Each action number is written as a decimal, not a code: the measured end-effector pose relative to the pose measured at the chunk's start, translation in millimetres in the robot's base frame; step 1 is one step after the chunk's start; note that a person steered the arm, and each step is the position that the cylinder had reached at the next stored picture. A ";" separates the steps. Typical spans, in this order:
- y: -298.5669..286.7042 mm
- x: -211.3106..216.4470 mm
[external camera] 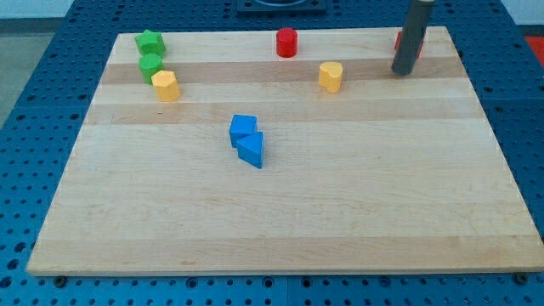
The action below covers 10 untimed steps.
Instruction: Push the blue cube towards the center left
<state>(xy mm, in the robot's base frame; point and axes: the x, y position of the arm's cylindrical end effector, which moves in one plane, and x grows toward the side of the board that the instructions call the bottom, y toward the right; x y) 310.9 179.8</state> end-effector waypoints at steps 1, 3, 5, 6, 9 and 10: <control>-39.8 34.1; -127.7 109.7; -251.5 121.6; -304.7 125.8; -398.3 148.5; -401.3 142.3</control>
<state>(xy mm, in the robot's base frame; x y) 453.3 -221.5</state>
